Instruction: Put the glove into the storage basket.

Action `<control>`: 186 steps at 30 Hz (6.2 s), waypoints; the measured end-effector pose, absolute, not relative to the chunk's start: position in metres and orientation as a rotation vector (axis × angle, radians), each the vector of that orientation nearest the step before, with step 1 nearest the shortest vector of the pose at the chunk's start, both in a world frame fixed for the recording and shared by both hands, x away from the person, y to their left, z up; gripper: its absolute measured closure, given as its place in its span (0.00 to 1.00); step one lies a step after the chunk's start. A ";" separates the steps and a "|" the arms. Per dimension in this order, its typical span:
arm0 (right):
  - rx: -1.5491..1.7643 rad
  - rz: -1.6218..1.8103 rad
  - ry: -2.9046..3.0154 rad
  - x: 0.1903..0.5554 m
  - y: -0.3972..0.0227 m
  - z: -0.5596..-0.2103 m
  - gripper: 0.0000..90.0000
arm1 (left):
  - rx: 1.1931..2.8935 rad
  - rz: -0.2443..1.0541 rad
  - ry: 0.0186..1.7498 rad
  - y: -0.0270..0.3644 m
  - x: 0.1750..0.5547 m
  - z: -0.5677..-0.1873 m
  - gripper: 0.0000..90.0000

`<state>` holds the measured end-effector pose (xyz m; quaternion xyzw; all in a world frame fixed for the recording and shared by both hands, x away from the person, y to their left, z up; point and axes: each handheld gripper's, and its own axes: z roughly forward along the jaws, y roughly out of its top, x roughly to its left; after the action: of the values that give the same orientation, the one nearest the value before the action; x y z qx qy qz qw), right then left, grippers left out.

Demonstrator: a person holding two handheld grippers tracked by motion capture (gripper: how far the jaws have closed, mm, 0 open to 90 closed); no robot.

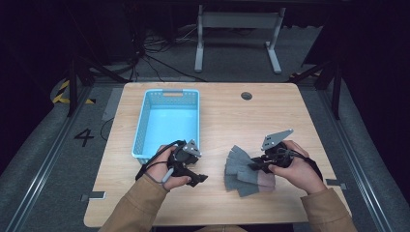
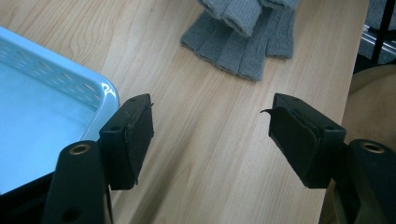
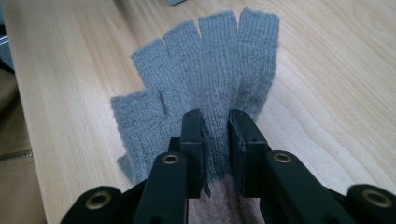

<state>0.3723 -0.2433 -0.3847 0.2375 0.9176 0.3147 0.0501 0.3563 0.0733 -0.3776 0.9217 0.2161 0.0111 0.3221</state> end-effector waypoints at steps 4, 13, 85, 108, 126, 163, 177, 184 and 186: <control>0.696 0.941 2.825 0.371 -0.241 -0.388 0.86 | 2.423 0.026 0.563 0.072 0.357 -0.379 0.35; 0.642 0.900 2.896 0.371 -0.236 -0.397 0.86 | 2.424 0.012 0.570 0.071 0.357 -0.380 0.35; 0.855 0.751 2.881 0.341 -0.298 -0.395 0.68 | 2.582 -0.177 0.386 0.011 0.351 -0.417 0.78; 0.878 0.646 3.013 0.331 -0.299 -0.406 0.73 | 2.610 -0.224 0.448 -0.006 0.354 -0.439 0.90; 0.826 0.650 3.007 0.334 -0.287 -0.404 0.96 | 2.606 -0.223 0.456 -0.010 0.356 -0.443 0.94; 0.982 0.799 2.758 0.340 -0.326 -0.386 0.69 | 2.457 -0.127 0.515 -0.008 0.355 -0.408 0.57; 1.150 0.812 2.652 0.351 -0.354 -0.398 0.61 | 2.444 -0.082 0.526 -0.056 0.361 -0.412 0.36; 1.185 0.817 2.641 0.357 -0.358 -0.404 0.59 | 2.455 -0.067 0.503 -0.073 0.366 -0.424 0.32; 1.197 0.815 2.640 0.357 -0.357 -0.405 0.59 | 2.451 -0.066 0.505 -0.075 0.366 -0.426 0.30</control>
<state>0.3566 -0.3574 -0.4047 0.3967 0.8749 0.2701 0.0650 0.3662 -0.0748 -0.4258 0.9297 0.1916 -0.0250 0.3137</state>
